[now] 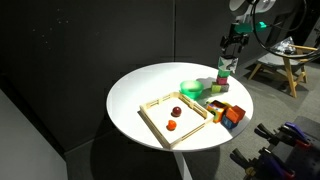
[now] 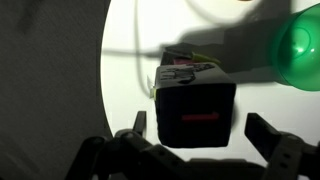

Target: Remove the block with a red number on top from the stack and put it on the table

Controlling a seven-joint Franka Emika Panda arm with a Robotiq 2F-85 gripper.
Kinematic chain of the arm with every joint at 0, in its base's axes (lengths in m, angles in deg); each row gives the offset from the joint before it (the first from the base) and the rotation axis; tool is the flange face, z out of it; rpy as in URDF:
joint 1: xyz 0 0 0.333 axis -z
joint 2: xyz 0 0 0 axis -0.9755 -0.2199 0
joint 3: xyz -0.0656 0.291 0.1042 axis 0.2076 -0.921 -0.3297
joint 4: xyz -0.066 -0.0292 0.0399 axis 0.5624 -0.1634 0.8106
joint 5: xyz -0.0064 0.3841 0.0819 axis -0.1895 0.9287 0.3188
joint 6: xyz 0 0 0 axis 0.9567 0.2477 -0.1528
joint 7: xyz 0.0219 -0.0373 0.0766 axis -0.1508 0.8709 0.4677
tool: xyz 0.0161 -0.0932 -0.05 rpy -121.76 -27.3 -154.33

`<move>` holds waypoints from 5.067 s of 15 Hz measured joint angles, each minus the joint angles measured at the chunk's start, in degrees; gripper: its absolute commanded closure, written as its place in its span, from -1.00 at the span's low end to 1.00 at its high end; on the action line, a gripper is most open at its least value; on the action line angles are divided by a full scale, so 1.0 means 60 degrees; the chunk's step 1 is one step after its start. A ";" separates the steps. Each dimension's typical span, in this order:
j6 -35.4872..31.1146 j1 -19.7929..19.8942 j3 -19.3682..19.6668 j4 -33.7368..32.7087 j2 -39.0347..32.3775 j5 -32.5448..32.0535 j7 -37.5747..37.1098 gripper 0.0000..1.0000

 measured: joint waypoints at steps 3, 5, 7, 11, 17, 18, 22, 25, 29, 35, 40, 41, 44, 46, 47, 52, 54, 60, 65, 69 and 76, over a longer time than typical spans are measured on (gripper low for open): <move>-0.0007 0.0007 0.0005 -0.0136 -0.0209 0.0000 0.0000 -1.00; -0.0016 0.0007 0.0005 -0.0197 -0.0319 0.0000 0.0000 -1.00; -0.0037 0.0006 0.0005 -0.0217 -0.0405 0.0000 0.0000 -1.00; -0.0068 0.0006 0.0004 -0.0218 -0.0512 0.0000 0.0000 -1.00; -0.0072 0.0005 0.0004 -0.0219 -0.0601 -0.0001 0.0000 -1.00; -0.0077 0.0005 0.0004 -0.0218 -0.0626 -0.0001 0.0001 -1.00; -0.0085 0.0005 0.0003 -0.0218 -0.0696 -0.0001 0.0001 -1.00; -0.0089 0.0005 0.0003 -0.0218 -0.0723 -0.0001 0.0002 -0.32; -0.0101 0.0000 0.0003 -0.0243 -0.0725 -0.0004 0.0003 0.25; -0.0092 -0.0026 -0.0014 -0.0256 -0.0667 -0.0017 0.0027 0.82; 0.0181 -0.0059 -0.0028 -0.0251 -0.0380 -0.0090 0.0068 0.87; 0.0308 -0.0063 -0.0035 -0.0249 -0.0283 -0.0131 0.0079 0.85; 0.0699 -0.0086 -0.0060 -0.0206 0.0046 -0.0207 0.0172 0.87; 0.0916 -0.0091 -0.0097 -0.0125 0.0295 -0.0208 0.0345 0.86; 0.0955 -0.0091 -0.0119 -0.0038 0.0430 -0.0208 0.0499 0.86; 0.0924 -0.0083 -0.0228 0.0804 0.1232 -0.0206 0.1736 0.86; 0.0819 -0.0077 -0.0262 0.1247 0.1541 -0.0203 0.2369 0.86; 0.0140 -0.0053 -0.0329 0.2608 0.2244 -0.0168 0.4500 0.86; -0.0409 -0.0050 -0.0362 0.3448 0.2554 -0.0093 0.6390 0.86; -0.0700 -0.0051 -0.0396 0.3914 0.2636 0.0002 0.7875 0.86; -0.0789 -0.0052 -0.0475 0.4375 0.2641 0.0307 1.0759 0.86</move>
